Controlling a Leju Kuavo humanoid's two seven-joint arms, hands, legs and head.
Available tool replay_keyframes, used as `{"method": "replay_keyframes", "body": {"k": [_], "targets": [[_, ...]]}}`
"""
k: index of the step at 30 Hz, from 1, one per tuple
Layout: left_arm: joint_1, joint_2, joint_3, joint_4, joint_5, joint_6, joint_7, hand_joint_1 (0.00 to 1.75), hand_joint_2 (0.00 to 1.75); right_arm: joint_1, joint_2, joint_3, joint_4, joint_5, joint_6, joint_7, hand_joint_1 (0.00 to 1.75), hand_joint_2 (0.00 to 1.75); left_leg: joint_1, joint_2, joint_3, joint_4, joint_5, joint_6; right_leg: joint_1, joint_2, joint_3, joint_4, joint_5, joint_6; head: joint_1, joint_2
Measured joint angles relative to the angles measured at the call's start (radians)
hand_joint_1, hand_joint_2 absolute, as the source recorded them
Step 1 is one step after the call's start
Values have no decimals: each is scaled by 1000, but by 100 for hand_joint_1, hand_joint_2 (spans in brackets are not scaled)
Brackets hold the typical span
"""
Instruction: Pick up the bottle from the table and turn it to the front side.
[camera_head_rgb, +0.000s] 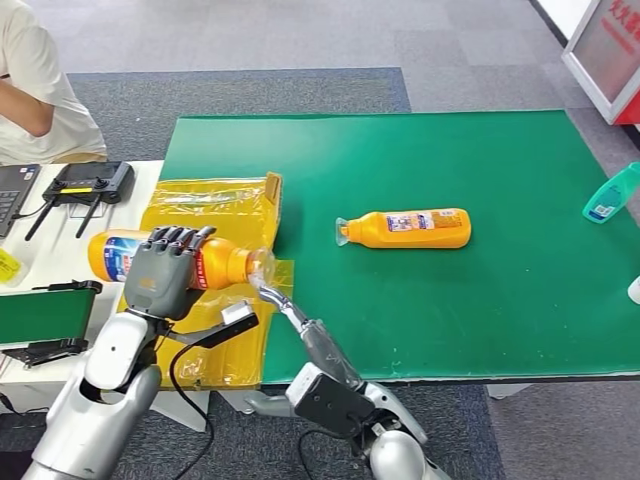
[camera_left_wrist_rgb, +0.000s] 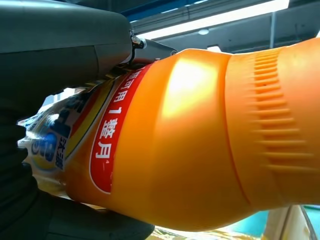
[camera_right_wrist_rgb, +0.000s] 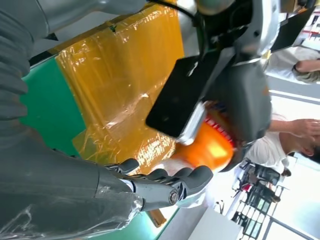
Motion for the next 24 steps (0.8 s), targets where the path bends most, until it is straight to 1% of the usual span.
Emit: {"method": "replay_keyframes", "body": {"k": [6, 9, 18, 21, 24], "targets": [[-64, -18, -38, 116, 3, 10, 1, 175, 175, -12, 0, 23, 0, -6, 1, 0, 0, 175, 0, 0, 0, 0, 0, 0, 0, 0, 0, 0, 0, 0, 0, 0], [-81, -36, -42, 156, 11, 3, 0, 175, 175, -15, 0, 31, 0, -9, 3, 0, 0, 175, 0, 0, 0, 0, 0, 0, 0, 0, 0, 0, 0, 0, 0, 0], [-149, -135, -36, 330, 29, -19, 2, 175, 175, -27, -19, 35, -12, -30, 0, 16, 0, 175, 0, 0, -1, 0, 0, 0, 0, 0, -1, 0, 1, 0, 0, 0], [-165, -161, -31, 394, 29, -14, 10, 175, 175, -28, -24, 28, -13, -40, -2, 26, 0, 175, 0, 0, -1, 0, 0, 0, 0, 1, -1, 0, 2, 0, 0, 0], [-173, -185, -33, 456, 21, -7, 20, 175, 175, -28, -25, 46, -22, -53, 14, 10, 0, 175, 0, 1, -1, 0, 0, 0, 0, 1, -1, 0, 1, 0, 0, 0]]}}
